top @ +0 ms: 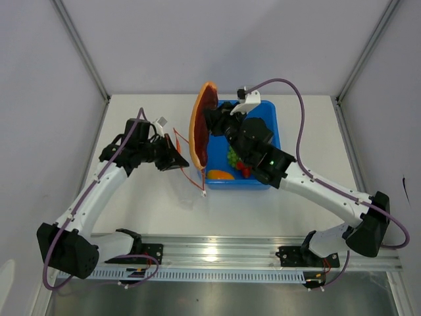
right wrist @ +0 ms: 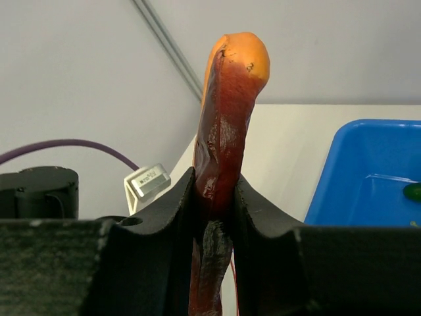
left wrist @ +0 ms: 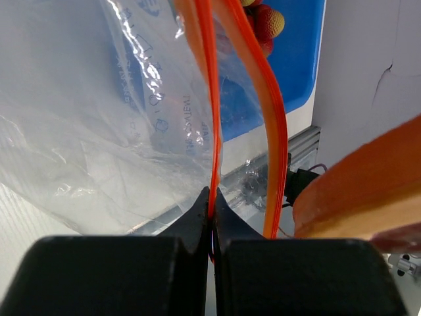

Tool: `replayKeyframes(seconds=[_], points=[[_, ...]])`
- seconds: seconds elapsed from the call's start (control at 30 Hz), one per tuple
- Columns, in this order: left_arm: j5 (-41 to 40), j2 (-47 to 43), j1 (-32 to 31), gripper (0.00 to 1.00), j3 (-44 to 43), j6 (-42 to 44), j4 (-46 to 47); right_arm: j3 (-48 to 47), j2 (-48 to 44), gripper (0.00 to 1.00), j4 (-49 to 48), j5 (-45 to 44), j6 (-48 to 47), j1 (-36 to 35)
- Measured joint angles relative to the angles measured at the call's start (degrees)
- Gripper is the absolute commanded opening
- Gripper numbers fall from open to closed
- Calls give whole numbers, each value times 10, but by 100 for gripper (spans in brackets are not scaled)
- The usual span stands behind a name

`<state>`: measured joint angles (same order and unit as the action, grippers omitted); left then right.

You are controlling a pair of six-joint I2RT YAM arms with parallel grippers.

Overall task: Place the food in the zip-top bag and seal the zipper
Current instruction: Place the fake food in the zipper food storage bag.

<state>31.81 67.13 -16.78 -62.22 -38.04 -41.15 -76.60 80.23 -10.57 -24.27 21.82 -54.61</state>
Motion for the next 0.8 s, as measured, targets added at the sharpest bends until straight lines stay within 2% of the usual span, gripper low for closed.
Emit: replayKeyframes(seconds=[0.2,0.37,0.57,0.8], points=[[5,2,-3,1,7,-14,9,0,2,0,-29,-90,-16,-37],[17,2,-4,0,7,-22,16,0,26,0,-85,-144,-69,-77],[19,-3,-5,1,7,-25,16,17,62,0,-136,-176,-141,-110],[27,-5,-5,1,7,-25,15,55,68,0,-168,-196,-190,-110]])
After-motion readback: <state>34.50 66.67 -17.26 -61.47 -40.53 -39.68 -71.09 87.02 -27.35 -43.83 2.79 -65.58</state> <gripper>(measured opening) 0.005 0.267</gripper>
